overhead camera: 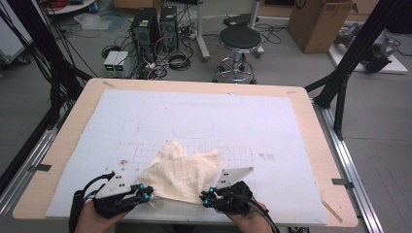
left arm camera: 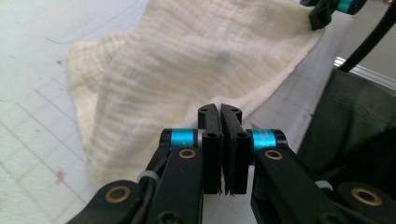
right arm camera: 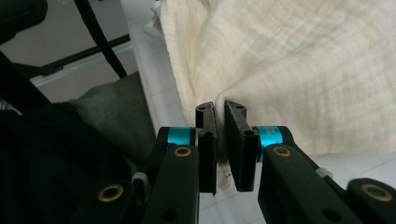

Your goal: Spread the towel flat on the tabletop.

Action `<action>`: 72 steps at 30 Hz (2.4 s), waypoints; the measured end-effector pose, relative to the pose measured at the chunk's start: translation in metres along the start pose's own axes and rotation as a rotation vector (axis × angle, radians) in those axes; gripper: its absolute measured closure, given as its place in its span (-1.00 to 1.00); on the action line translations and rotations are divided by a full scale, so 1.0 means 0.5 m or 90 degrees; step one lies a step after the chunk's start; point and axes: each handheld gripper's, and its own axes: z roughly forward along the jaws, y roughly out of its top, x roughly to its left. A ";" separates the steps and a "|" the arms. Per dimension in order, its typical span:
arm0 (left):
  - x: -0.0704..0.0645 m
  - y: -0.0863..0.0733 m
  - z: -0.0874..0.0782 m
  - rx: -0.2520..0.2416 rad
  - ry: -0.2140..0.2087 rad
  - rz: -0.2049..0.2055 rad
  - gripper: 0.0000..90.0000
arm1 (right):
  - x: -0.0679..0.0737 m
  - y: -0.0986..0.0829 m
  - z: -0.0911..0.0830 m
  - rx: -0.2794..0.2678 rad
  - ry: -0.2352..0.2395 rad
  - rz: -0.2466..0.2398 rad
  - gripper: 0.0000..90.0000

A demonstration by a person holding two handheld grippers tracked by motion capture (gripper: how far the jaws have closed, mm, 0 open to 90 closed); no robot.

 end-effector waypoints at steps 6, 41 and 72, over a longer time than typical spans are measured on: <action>0.007 -0.006 0.002 -0.024 -0.025 -0.016 0.65 | -0.001 -0.006 -0.019 -0.015 0.006 0.012 0.52; 0.122 0.033 0.119 0.006 -0.037 -0.007 0.90 | -0.236 0.042 0.017 0.018 -0.042 0.077 0.99; 0.089 0.019 0.075 -0.044 -0.054 -0.006 0.91 | -0.206 0.037 -0.015 0.036 -0.055 0.077 0.95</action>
